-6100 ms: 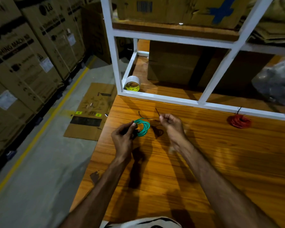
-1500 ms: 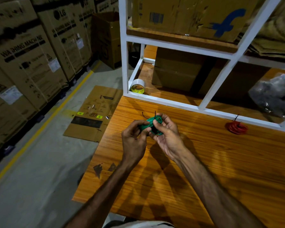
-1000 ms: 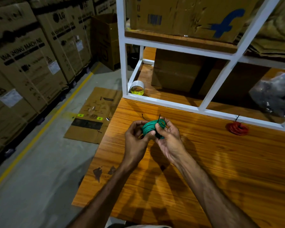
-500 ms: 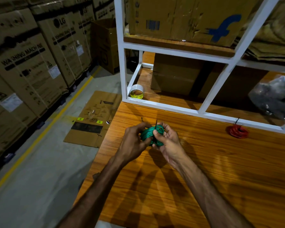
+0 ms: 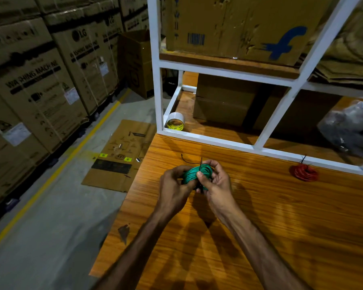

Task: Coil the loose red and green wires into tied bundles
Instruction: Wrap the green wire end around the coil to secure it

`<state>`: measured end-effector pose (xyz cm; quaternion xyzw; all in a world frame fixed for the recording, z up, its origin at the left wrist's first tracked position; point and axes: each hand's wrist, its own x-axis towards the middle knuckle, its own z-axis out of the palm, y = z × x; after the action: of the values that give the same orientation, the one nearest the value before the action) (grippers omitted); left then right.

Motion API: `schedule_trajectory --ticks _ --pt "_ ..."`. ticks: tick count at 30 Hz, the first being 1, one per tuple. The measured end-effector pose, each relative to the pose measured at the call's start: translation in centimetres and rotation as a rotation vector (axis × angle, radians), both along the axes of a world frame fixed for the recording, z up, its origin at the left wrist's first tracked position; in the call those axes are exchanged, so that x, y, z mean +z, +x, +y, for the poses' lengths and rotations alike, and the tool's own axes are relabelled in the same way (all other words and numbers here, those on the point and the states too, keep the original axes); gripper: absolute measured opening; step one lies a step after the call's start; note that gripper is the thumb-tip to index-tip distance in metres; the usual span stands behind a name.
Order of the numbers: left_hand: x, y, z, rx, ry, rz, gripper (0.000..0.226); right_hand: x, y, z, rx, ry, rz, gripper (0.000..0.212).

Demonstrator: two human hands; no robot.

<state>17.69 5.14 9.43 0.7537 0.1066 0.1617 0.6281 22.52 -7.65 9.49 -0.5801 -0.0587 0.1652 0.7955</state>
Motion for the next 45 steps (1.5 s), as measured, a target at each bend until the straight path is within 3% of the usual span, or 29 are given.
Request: schedule_trajectory --ticks 5,7,11,22,31,42,45 --pt "0.1 -0.3 -0.2 0.053 -0.468 0.072 0.015 -0.3 -0.4 -0.1 -0.022 -0.068 -0.045 0.031" --pt "0.2 -0.3 -0.4 0.118 -0.542 0.09 0.013 -0.4 -0.5 0.0 -0.021 -0.086 -0.064 0.033" --pt "0.7 -0.5 -1.6 0.18 -0.557 0.097 0.017 -0.7 -0.8 0.4 -0.054 -0.106 -0.082 0.039" --pt "1.2 -1.0 -2.9 0.229 -0.501 0.009 0.016 -1.2 -1.3 0.8 -0.141 -0.175 -0.185 0.008" --pt "1.5 -1.2 -3.6 0.259 -0.564 -0.053 0.02 -0.2 -2.1 1.4 -0.169 -0.286 -0.22 0.004" --pt "1.8 -1.1 -3.4 0.293 -0.775 -0.009 0.021 0.1 -2.5 1.2 -0.153 -0.325 -0.235 0.004" --pt "2.2 -1.1 -3.4 0.264 -0.909 -0.011 0.019 0.7 -2.7 1.3 -0.153 -0.302 -0.223 0.004"
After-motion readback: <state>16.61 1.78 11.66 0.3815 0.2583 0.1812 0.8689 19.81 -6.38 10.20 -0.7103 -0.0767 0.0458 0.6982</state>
